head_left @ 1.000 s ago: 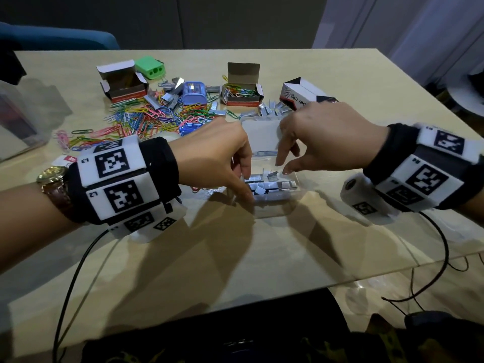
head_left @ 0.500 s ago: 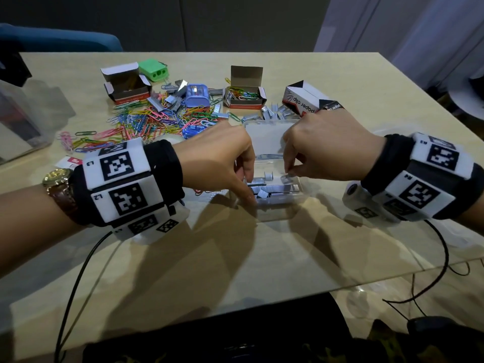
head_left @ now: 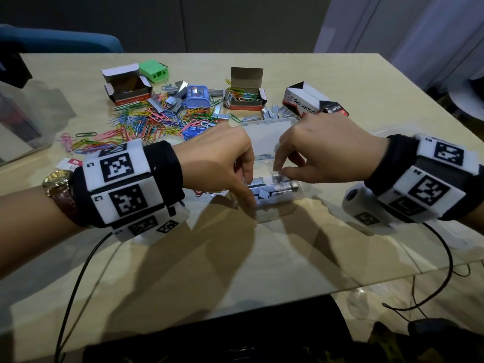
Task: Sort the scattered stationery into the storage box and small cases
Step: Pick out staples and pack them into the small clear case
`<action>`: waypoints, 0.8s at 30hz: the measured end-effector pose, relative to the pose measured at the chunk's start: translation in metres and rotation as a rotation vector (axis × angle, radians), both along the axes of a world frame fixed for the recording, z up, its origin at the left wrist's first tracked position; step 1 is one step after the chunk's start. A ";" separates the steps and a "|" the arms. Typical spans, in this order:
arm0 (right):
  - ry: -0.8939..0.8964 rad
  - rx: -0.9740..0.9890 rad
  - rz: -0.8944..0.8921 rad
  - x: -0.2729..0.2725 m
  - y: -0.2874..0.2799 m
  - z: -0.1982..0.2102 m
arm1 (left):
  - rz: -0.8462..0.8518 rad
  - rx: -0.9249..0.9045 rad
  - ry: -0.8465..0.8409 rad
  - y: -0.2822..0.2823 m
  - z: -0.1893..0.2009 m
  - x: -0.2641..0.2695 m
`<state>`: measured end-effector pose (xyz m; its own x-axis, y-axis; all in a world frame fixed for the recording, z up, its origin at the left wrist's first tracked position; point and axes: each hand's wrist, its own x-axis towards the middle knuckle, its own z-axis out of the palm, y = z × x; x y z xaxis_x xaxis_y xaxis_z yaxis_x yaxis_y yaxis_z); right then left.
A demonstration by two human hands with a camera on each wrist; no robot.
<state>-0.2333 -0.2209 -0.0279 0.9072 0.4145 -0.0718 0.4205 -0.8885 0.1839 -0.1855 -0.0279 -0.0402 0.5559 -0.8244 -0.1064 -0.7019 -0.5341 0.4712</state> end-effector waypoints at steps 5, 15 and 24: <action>-0.020 -0.048 0.028 0.004 -0.001 -0.002 | -0.004 0.004 0.011 0.000 0.000 0.000; -0.022 -0.034 0.050 0.009 0.006 -0.008 | -0.004 0.009 0.010 0.001 -0.001 0.001; -0.021 0.014 0.025 0.008 0.000 0.000 | 0.002 0.009 0.024 0.000 0.000 0.001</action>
